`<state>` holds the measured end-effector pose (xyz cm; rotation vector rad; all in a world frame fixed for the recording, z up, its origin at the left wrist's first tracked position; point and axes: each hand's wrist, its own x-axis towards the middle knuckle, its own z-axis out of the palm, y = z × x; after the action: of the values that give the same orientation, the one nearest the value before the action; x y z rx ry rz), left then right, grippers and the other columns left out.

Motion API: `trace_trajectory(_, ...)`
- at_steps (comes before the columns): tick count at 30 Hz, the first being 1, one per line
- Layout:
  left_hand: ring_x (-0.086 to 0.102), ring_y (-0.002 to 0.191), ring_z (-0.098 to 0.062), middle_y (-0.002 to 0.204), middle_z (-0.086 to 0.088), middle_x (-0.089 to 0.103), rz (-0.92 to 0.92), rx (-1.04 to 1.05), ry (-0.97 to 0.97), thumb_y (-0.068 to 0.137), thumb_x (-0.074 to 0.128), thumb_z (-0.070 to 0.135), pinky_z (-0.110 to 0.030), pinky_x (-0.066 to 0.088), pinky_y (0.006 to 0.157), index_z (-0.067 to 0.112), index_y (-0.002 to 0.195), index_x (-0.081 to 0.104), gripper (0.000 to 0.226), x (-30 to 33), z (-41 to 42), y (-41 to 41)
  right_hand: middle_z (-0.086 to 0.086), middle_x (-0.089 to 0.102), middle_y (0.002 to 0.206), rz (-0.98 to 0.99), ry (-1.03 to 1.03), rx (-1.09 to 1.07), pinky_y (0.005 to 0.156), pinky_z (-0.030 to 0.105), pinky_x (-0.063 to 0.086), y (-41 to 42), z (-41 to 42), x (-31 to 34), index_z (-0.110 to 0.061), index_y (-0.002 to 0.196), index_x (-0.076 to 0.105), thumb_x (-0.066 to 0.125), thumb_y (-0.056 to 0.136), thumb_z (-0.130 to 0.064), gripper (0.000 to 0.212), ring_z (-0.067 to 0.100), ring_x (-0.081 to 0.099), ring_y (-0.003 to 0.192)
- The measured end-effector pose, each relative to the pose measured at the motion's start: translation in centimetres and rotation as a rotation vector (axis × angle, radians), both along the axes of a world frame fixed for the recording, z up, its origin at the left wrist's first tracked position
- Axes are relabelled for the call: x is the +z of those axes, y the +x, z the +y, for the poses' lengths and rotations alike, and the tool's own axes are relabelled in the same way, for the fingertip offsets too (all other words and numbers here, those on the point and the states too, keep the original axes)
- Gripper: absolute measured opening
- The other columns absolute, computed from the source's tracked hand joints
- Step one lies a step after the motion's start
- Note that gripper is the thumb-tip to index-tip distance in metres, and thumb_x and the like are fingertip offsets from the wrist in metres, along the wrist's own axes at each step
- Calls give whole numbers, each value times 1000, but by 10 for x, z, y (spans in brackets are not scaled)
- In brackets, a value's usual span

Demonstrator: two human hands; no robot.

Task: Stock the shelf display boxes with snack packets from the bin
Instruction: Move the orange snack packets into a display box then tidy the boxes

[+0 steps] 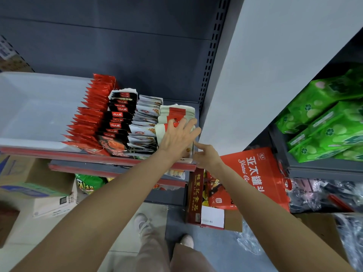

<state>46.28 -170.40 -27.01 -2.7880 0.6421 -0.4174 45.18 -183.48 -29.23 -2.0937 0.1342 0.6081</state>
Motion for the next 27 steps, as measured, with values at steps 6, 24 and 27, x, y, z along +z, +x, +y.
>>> trace_trajectory(6, 55, 93, -20, 117, 1, 60, -15, 29, 4, 42, 84, 50, -36, 44, 70, 30, 103, 58, 70, -3, 1, -2, 5, 62, 97, 15, 37, -17, 89, 40, 53, 0, 0, -6, -23, 141, 43, 57, 88, -9, 57, 21, 58, 85)
trace_trajectory(24, 46, 111, -24, 152, -14, 18, 114, 93, 141, 71, 79, 25, -37, 41, 83, 28, 147, -6, 114, 21, 22, -12, 8, 57, 105, -394, -548, 446, 68, 39, 57, -43, 11, 7, -22, 136, 40, 41, 96, -20, 40, 28, 63, 86)
trace_trajectory(27, 42, 114, -26, 154, -16, 9, 149, 99, 184, 76, 75, 32, -39, 40, 87, 28, 147, -13, 113, 20, 19, -10, 9, 66, 104, -353, -577, 465, 69, 41, 58, -43, 15, 9, -24, 132, 44, 40, 95, -20, 38, 28, 65, 84)
